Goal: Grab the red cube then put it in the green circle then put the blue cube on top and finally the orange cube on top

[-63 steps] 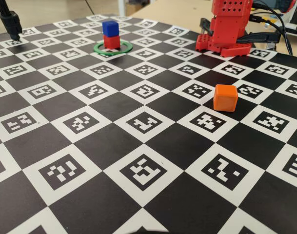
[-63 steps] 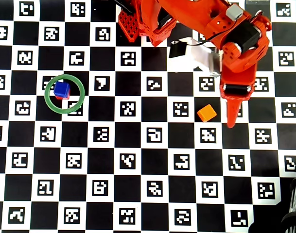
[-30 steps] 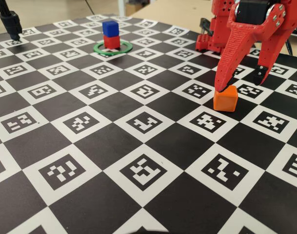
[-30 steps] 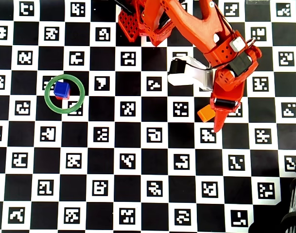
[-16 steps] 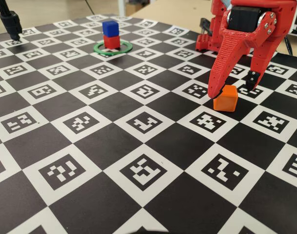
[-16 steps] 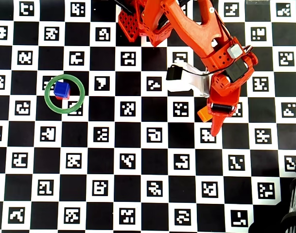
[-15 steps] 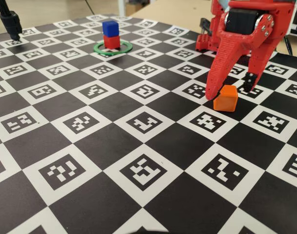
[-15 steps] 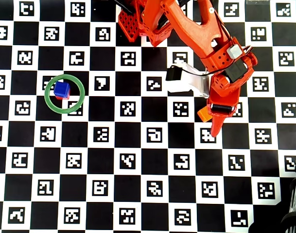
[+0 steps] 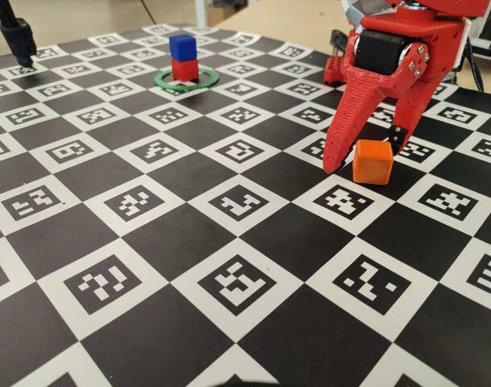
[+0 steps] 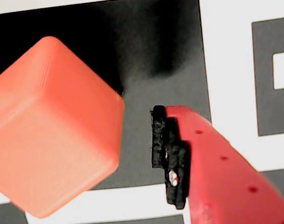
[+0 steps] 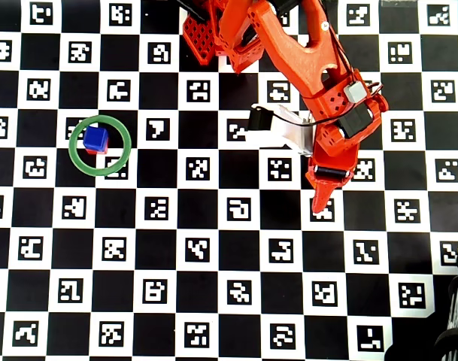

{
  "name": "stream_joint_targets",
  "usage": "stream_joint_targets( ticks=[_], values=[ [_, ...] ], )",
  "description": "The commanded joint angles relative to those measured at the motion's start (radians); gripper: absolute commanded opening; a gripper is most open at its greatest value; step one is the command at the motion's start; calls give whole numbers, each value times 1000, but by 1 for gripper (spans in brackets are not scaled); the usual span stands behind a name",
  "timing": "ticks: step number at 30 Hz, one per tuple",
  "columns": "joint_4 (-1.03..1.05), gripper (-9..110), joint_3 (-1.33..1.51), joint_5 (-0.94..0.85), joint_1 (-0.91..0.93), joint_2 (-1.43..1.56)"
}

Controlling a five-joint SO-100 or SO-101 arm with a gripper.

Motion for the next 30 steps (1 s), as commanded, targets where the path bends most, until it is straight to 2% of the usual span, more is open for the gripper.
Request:
stream_joint_targets(
  ticks=[1,30],
  values=[
    [-14,47,-11,-18,9,15],
    [8,46,-31,-284,20,8]
  ],
)
